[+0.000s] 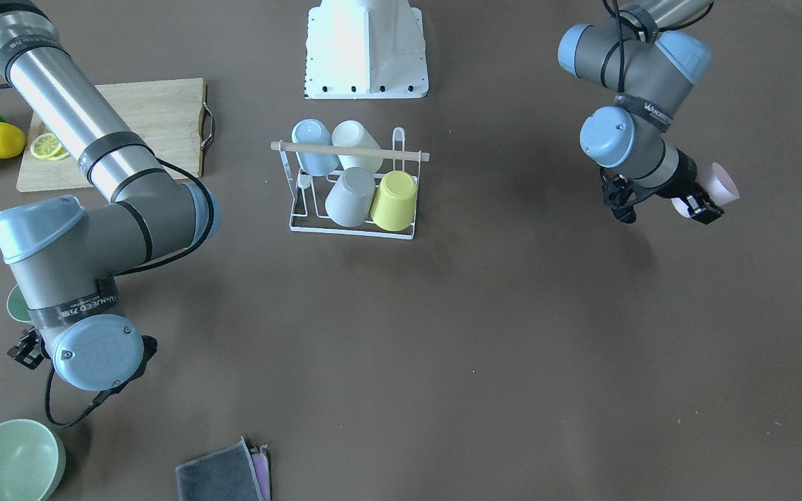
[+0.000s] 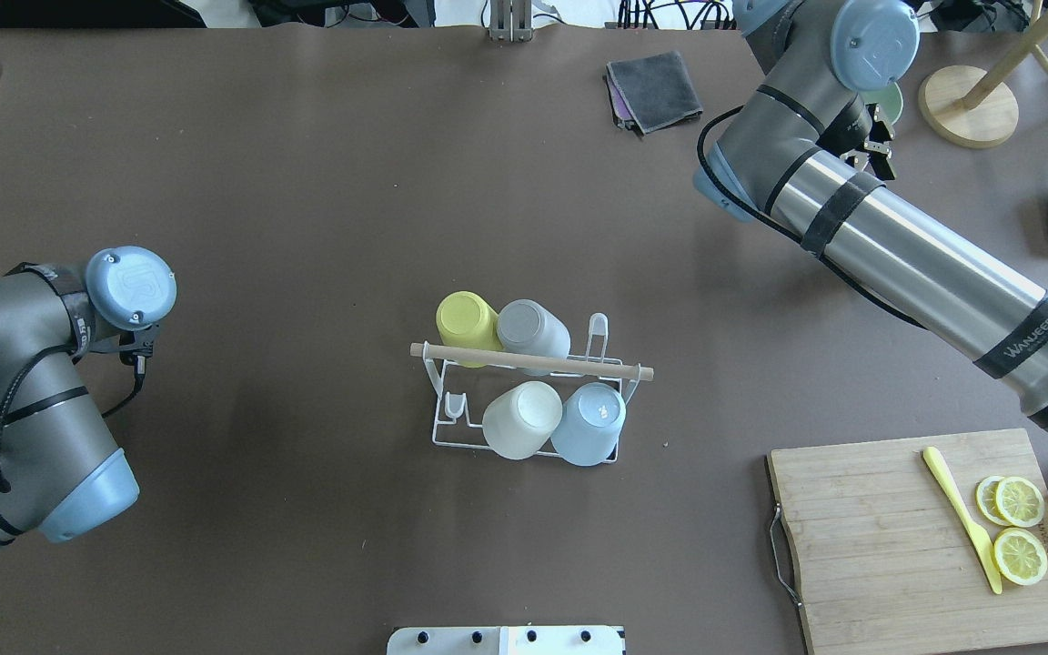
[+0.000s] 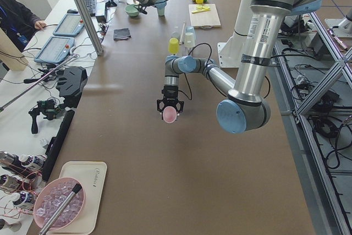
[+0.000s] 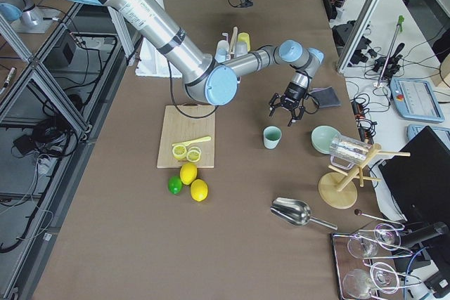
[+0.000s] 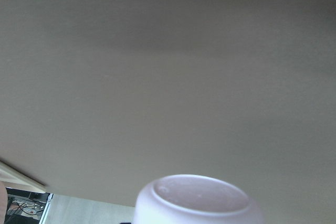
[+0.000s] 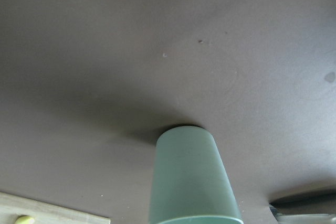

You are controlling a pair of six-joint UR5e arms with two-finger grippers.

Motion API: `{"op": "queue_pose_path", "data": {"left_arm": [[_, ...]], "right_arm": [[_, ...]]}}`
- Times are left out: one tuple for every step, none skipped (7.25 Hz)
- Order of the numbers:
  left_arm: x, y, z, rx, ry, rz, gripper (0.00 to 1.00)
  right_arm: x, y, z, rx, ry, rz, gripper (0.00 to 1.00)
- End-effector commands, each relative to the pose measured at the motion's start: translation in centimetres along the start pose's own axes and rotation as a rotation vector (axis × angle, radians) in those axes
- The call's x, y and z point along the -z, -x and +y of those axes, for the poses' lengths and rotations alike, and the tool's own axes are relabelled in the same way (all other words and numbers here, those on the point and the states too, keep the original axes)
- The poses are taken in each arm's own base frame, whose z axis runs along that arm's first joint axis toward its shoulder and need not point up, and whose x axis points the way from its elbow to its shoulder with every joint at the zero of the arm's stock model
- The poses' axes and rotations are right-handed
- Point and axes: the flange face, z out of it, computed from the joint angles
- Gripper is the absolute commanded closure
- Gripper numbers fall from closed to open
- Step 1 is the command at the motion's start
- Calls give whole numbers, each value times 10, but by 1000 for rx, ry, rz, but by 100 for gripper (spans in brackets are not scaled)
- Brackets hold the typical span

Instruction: Place cup on cup holder

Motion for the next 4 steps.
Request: {"op": "queue_pose_path", "data": {"left_arm": [[57,45,16,86,-95,-44,47],[88,58,18,116,-144,-71,47],[121,74,28,151,-197,-102,47],[137,82,42,177,-223,-133,47]], "right_arm": [[-9,8,-10,12,80,20,1],[-11,14,-20,25,108,37,1],[-12,18,-23,38,132,77,1],[-15,24,-28,65,148,96,1]]}}
